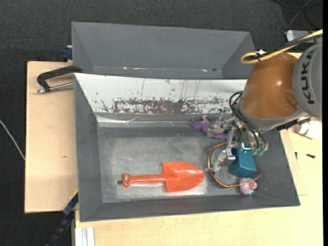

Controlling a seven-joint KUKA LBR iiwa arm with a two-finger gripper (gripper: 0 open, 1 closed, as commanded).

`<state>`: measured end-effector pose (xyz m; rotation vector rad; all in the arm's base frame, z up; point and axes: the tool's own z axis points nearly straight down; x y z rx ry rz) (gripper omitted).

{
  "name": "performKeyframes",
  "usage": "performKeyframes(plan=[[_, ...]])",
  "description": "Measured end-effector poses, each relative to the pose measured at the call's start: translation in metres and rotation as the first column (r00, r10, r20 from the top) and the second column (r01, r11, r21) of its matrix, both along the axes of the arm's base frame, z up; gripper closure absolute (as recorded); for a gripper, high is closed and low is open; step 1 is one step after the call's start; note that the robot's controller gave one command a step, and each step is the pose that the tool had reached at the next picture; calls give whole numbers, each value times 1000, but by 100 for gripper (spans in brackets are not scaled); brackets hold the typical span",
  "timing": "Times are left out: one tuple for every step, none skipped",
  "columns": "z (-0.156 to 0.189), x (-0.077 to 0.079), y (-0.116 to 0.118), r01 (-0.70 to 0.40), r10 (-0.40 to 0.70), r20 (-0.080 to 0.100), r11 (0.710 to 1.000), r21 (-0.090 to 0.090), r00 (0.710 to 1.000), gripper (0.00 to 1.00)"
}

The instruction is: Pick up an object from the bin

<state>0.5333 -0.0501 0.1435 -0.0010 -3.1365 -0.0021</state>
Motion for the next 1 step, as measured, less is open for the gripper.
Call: performKeyframes(plan=[[4, 2, 0, -1, 1, 7, 1000, -1, 1000, 0]])
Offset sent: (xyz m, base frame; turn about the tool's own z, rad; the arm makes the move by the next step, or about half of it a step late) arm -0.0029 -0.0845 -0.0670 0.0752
